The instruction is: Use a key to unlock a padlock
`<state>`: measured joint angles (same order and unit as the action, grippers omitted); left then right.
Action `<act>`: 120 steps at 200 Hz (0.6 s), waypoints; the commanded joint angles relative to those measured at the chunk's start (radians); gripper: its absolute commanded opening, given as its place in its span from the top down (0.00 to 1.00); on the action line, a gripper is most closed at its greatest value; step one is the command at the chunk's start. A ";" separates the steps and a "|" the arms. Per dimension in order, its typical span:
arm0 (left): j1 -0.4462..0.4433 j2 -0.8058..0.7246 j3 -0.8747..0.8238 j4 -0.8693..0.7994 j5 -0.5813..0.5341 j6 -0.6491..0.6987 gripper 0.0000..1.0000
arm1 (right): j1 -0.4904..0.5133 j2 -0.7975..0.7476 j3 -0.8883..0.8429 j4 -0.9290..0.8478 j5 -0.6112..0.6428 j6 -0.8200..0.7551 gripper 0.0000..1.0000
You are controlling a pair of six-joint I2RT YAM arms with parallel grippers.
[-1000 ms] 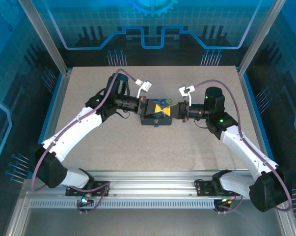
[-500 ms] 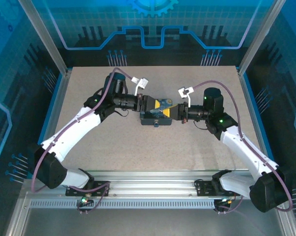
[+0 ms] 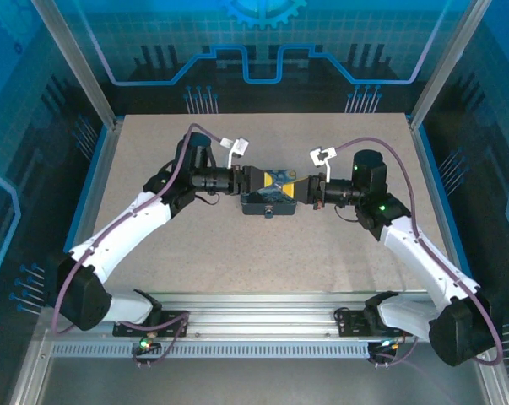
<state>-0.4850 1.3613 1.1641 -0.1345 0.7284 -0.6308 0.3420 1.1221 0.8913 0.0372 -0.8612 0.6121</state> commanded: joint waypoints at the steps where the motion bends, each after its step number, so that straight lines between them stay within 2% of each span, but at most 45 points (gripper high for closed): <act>1: -0.027 0.025 0.029 0.057 0.046 -0.015 0.47 | 0.015 0.015 0.020 0.002 -0.010 -0.005 1.00; 20: -0.036 0.035 0.035 0.079 0.064 -0.023 0.48 | 0.015 0.014 0.018 0.003 -0.008 -0.002 1.00; 77: -0.052 0.039 0.045 0.060 0.082 -0.005 0.72 | 0.013 0.016 0.023 0.016 -0.034 0.009 1.00; 102: -0.052 0.036 0.046 0.055 0.074 0.002 0.74 | 0.012 0.021 0.028 0.015 -0.049 0.011 1.00; 120: -0.052 0.041 0.051 0.055 0.080 0.002 0.83 | 0.011 0.027 0.034 0.008 -0.055 0.009 1.00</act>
<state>-0.5297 1.3941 1.1778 -0.0811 0.7830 -0.6468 0.3477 1.1404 0.8913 0.0376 -0.8814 0.6128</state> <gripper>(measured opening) 0.213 0.058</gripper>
